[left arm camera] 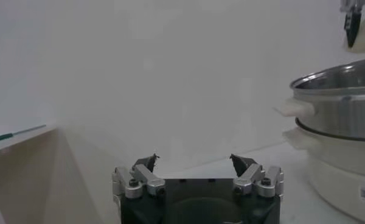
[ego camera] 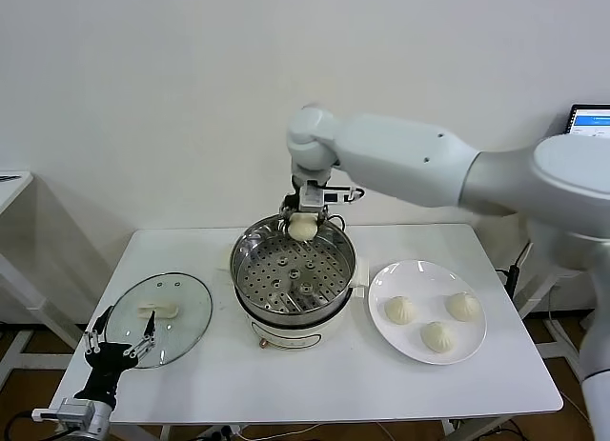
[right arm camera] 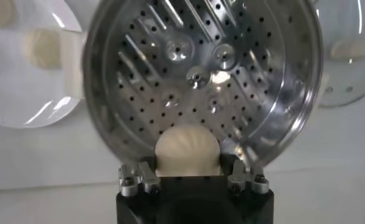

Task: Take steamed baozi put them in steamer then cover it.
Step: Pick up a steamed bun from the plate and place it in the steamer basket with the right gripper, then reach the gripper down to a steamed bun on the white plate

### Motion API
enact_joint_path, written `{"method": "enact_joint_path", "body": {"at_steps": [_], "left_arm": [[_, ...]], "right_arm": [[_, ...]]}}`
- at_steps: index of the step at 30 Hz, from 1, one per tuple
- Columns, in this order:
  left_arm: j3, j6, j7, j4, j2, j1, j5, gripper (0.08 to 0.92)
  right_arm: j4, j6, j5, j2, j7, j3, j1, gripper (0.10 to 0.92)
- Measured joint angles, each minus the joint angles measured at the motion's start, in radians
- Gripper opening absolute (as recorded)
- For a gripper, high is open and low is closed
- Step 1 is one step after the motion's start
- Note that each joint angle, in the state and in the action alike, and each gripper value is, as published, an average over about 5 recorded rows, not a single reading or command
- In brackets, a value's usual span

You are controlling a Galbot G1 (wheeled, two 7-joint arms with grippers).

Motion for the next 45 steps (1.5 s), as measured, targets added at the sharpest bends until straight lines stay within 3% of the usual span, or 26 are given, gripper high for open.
{"method": "enact_joint_path", "body": {"at_steps": [19, 26, 34, 45], "left_arm": [[-0.006, 0.000, 0.001, 0.005, 0.000, -0.002, -0.001, 0.823], [-0.008, 0.000, 0.002, 0.008, -0.001, -0.002, -0.001, 0.823], [0.001, 0.000, -0.002, 0.002, -0.004, 0.000, -0.001, 0.823], [0.022, -0.004, -0.010, -0.010, -0.011, 0.016, 0.009, 0.823]], "right_arm": [[-0.204, 0.030, -0.046, 0.078, 0.017, 0.089, -0.136, 0.686], [-0.210, 0.026, -0.036, 0.069, 0.018, 0.097, -0.144, 0.797], [-0.150, -0.009, 0.045, 0.019, 0.006, 0.074, -0.089, 0.822], [0.074, -0.129, 0.300, -0.194, -0.045, -0.057, 0.139, 0.823]]}}
